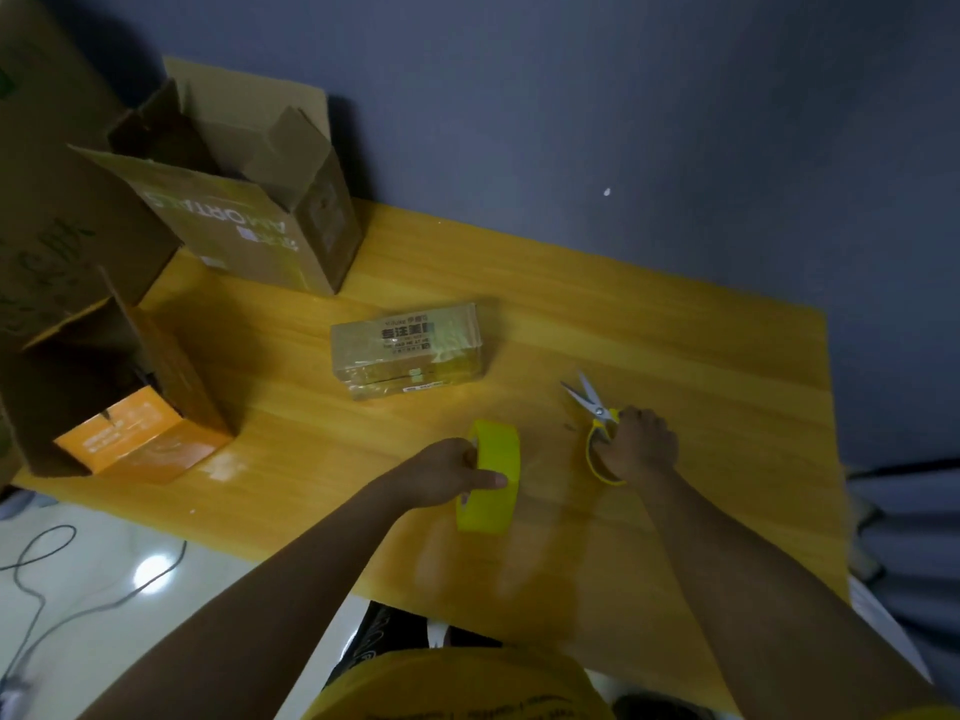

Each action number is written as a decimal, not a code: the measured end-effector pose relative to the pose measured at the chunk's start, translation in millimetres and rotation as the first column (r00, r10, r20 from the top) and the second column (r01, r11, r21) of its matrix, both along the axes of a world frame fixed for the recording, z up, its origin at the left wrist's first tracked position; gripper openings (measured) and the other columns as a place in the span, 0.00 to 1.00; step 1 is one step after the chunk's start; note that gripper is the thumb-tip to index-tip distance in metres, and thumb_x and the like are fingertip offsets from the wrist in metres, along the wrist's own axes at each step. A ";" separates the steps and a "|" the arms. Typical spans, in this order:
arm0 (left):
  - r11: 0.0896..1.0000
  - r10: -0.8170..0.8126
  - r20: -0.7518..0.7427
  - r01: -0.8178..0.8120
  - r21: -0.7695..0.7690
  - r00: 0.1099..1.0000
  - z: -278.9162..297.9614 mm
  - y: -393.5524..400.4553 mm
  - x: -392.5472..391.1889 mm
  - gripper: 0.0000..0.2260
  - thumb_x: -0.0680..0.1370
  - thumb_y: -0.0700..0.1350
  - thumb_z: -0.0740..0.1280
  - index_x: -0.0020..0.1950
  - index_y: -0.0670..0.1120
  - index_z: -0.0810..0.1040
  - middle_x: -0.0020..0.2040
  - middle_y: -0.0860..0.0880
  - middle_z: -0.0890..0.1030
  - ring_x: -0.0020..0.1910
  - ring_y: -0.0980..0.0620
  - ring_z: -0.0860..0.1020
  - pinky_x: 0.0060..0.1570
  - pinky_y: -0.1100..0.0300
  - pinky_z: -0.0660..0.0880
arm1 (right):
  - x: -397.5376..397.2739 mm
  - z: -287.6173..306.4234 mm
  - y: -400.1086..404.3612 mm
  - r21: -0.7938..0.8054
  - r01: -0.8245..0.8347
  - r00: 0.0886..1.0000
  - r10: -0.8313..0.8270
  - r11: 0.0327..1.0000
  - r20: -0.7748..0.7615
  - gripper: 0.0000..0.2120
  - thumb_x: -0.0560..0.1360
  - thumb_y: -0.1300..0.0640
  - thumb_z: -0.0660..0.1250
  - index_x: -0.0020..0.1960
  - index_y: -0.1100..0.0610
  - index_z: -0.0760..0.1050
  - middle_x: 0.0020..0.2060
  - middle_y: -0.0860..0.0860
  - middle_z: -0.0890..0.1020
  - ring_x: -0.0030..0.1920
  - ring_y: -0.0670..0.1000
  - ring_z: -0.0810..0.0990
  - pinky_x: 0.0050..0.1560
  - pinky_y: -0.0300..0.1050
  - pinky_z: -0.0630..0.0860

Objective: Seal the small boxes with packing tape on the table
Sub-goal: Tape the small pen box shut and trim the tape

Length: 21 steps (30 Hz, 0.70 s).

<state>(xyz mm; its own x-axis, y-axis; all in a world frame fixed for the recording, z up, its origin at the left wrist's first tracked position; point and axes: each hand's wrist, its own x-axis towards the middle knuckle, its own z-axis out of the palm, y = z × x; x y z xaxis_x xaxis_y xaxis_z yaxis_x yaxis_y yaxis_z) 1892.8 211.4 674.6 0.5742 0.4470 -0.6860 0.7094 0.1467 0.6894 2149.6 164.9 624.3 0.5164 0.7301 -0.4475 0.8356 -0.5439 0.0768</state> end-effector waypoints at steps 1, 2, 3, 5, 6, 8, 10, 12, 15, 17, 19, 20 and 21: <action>1.000 -0.022 -0.018 0.023 0.014 1.000 2.2 1.4 6.7 0.14 0.77 0.52 0.67 0.52 0.41 0.74 0.47 0.43 0.78 0.43 0.52 0.76 0.39 0.64 0.70 | 7.8 -1.0 -6.4 -0.006 0.041 0.999 -0.041 0.999 0.012 0.28 0.78 0.40 0.59 0.68 0.60 0.67 0.65 0.56 0.72 0.66 0.58 0.71 0.61 0.49 0.69; 0.999 -0.042 -0.024 0.043 0.028 0.999 2.1 2.5 13.9 0.15 0.77 0.53 0.68 0.53 0.42 0.73 0.50 0.42 0.78 0.46 0.49 0.77 0.42 0.60 0.71 | 15.4 -1.9 -13.3 -0.009 0.089 0.996 -0.089 0.996 0.017 0.27 0.79 0.40 0.59 0.67 0.60 0.67 0.65 0.56 0.73 0.66 0.58 0.71 0.61 0.48 0.69; 0.997 -0.065 -0.026 0.066 0.043 0.998 2.0 3.1 21.6 0.16 0.77 0.54 0.68 0.54 0.42 0.72 0.52 0.42 0.77 0.51 0.46 0.77 0.45 0.56 0.71 | 22.5 -3.0 -20.3 -0.006 0.145 0.989 -0.145 0.989 0.009 0.27 0.79 0.40 0.59 0.67 0.60 0.68 0.65 0.57 0.73 0.66 0.58 0.72 0.61 0.48 0.69; 0.989 -0.117 -0.016 0.118 0.093 0.993 1.6 3.6 40.4 0.17 0.78 0.53 0.67 0.56 0.42 0.70 0.55 0.45 0.74 0.56 0.42 0.75 0.48 0.52 0.70 | 35.9 -3.7 -32.8 0.027 0.275 0.961 -0.274 0.961 -0.044 0.26 0.79 0.41 0.58 0.67 0.60 0.68 0.64 0.58 0.73 0.65 0.59 0.72 0.61 0.49 0.69; 0.984 -0.129 -0.006 0.129 0.122 0.992 2.0 5.0 52.2 0.17 0.78 0.52 0.67 0.58 0.42 0.70 0.56 0.45 0.73 0.57 0.42 0.74 0.46 0.53 0.68 | 42.8 -3.3 -37.7 0.052 0.333 0.941 -0.329 0.942 -0.075 0.26 0.79 0.41 0.58 0.67 0.60 0.68 0.64 0.58 0.73 0.65 0.59 0.72 0.61 0.50 0.69; 0.971 -0.152 0.014 0.147 0.190 0.988 -0.5 10.5 80.1 0.15 0.78 0.51 0.68 0.58 0.43 0.70 0.58 0.40 0.73 0.53 0.42 0.74 0.44 0.54 0.67 | 58.5 -2.5 -44.5 0.091 0.410 0.909 -0.398 0.907 -0.126 0.26 0.79 0.42 0.58 0.67 0.61 0.69 0.63 0.59 0.73 0.64 0.60 0.72 0.60 0.51 0.70; 0.927 -0.241 0.008 0.227 0.300 0.971 -3.8 17.2 113.7 0.12 0.79 0.51 0.67 0.52 0.46 0.67 0.48 0.42 0.71 0.45 0.45 0.70 0.42 0.50 0.64 | 77.4 -0.8 -48.4 0.107 0.447 0.891 -0.432 0.888 -0.138 0.26 0.79 0.42 0.59 0.66 0.61 0.70 0.63 0.59 0.74 0.64 0.60 0.73 0.60 0.52 0.70; 0.847 -0.332 -0.059 0.325 0.421 0.941 -8.5 24.4 151.8 0.14 0.79 0.52 0.66 0.56 0.44 0.68 0.47 0.43 0.71 0.47 0.41 0.70 0.44 0.47 0.65 | 98.4 1.3 -50.9 0.093 0.452 0.890 -0.442 0.887 -0.107 0.26 0.79 0.41 0.58 0.66 0.61 0.70 0.62 0.58 0.74 0.63 0.59 0.73 0.58 0.51 0.71; 0.668 -0.426 -0.230 0.476 0.573 0.875 -15.6 33.9 208.2 0.24 0.80 0.55 0.63 0.71 0.42 0.65 0.66 0.41 0.71 0.64 0.39 0.70 0.55 0.46 0.70 | 126.3 -2.3 -54.4 0.055 0.491 0.871 -0.489 0.870 -0.045 0.25 0.81 0.42 0.56 0.66 0.61 0.69 0.63 0.58 0.72 0.64 0.59 0.73 0.58 0.50 0.72; 0.602 -0.463 -0.277 0.528 0.599 0.842 -22.8 36.0 237.5 0.27 0.80 0.56 0.63 0.75 0.46 0.61 0.72 0.45 0.68 0.69 0.42 0.67 0.60 0.46 0.69 | 140.3 -9.2 -59.0 0.031 0.551 0.833 -0.549 0.834 -0.068 0.24 0.81 0.43 0.56 0.66 0.62 0.69 0.64 0.59 0.72 0.65 0.59 0.71 0.60 0.51 0.71; 0.576 -0.503 -0.294 0.569 0.586 0.813 -28.5 35.0 258.9 0.28 0.80 0.56 0.63 0.76 0.48 0.59 0.74 0.46 0.65 0.71 0.42 0.65 0.62 0.45 0.68 | 148.0 -14.6 -64.0 0.019 0.555 0.831 -0.552 0.832 -0.072 0.22 0.82 0.45 0.55 0.65 0.62 0.71 0.64 0.58 0.72 0.65 0.59 0.71 0.61 0.51 0.71; 0.566 -0.519 -0.294 0.580 0.586 0.803 -30.5 34.0 266.8 0.28 0.80 0.56 0.63 0.76 0.48 0.59 0.74 0.46 0.65 0.71 0.42 0.64 0.63 0.45 0.68 | 150.1 -14.0 -65.0 0.043 0.537 0.843 -0.535 0.843 -0.055 0.21 0.83 0.47 0.55 0.64 0.62 0.72 0.62 0.58 0.73 0.64 0.58 0.71 0.59 0.50 0.71; 0.558 -0.529 -0.293 0.587 0.586 0.796 -32.3 32.6 273.2 0.28 0.79 0.55 0.63 0.76 0.48 0.60 0.73 0.46 0.66 0.71 0.42 0.64 0.63 0.45 0.68 | 151.8 -12.7 -65.1 0.109 0.516 0.856 -0.513 0.849 -0.055 0.20 0.82 0.49 0.56 0.63 0.63 0.73 0.61 0.58 0.74 0.63 0.58 0.72 0.57 0.49 0.72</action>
<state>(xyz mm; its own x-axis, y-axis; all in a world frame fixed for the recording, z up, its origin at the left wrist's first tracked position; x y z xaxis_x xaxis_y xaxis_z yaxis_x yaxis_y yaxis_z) 2166.0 244.0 642.2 0.8200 0.3843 -0.4242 0.5501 -0.7339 0.3984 2301.4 99.8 611.6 0.8232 0.4096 -0.3931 0.4341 -0.9004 -0.0292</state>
